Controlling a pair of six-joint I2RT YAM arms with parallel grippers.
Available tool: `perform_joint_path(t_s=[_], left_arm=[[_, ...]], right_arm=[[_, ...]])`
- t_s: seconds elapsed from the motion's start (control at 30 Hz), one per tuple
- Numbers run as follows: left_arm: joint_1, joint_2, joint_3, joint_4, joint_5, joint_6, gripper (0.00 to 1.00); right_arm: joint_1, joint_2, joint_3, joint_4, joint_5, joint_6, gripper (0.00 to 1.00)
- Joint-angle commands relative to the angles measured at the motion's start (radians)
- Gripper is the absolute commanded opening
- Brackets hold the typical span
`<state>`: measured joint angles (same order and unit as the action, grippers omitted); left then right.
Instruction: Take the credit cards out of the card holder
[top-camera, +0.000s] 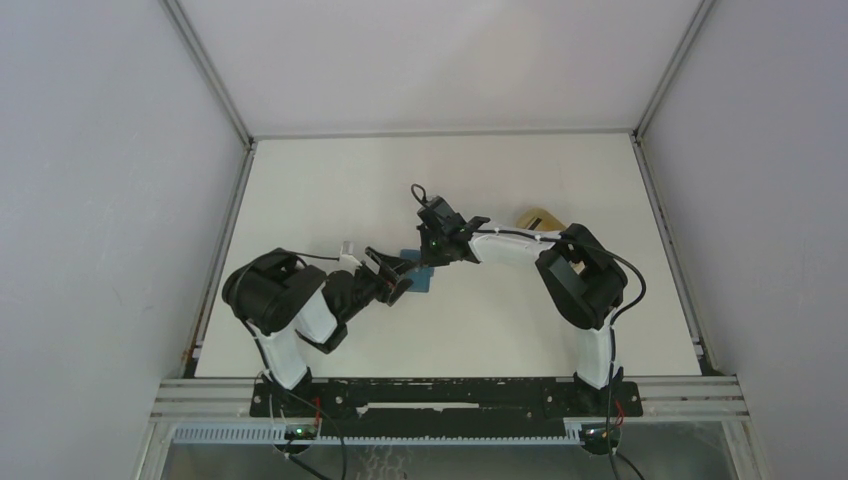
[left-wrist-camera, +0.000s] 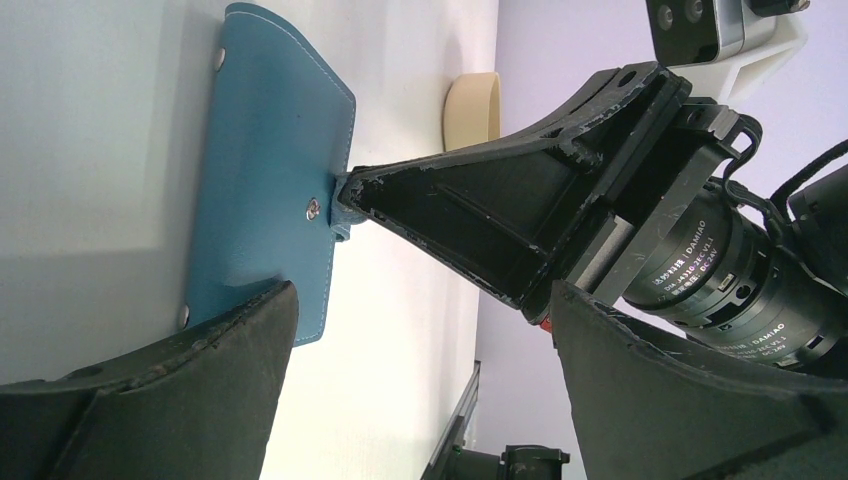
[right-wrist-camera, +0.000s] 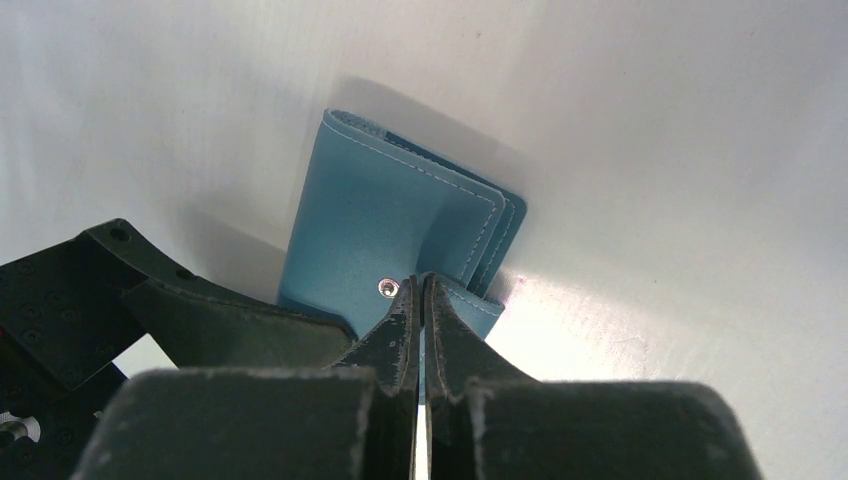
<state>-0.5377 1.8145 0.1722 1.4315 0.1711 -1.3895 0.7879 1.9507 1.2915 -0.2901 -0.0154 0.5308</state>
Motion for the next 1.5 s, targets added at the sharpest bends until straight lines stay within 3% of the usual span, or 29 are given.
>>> perform_joint_path(t_s=[0.0,0.63,0.87,1.17,1.47], left_arm=[[-0.007,0.024,0.009,-0.035,0.028,0.020,1.00],[-0.006,0.032,0.017,-0.032,0.033,0.015,0.98],[-0.006,0.030,0.012,-0.028,0.029,0.022,0.77],[-0.006,0.052,0.014,-0.025,0.033,0.012,0.03],[0.011,0.001,-0.027,-0.023,0.012,0.029,0.00]], right_arm=[[0.034,-0.009,0.053,0.059,-0.022,0.007,0.00],[0.049,0.033,0.094,0.084,-0.054,0.021,0.00],[0.050,0.043,0.108,0.081,-0.057,0.020,0.00],[0.050,0.058,0.125,0.078,-0.052,0.021,0.00],[0.046,0.073,0.127,0.062,-0.049,0.023,0.00]])
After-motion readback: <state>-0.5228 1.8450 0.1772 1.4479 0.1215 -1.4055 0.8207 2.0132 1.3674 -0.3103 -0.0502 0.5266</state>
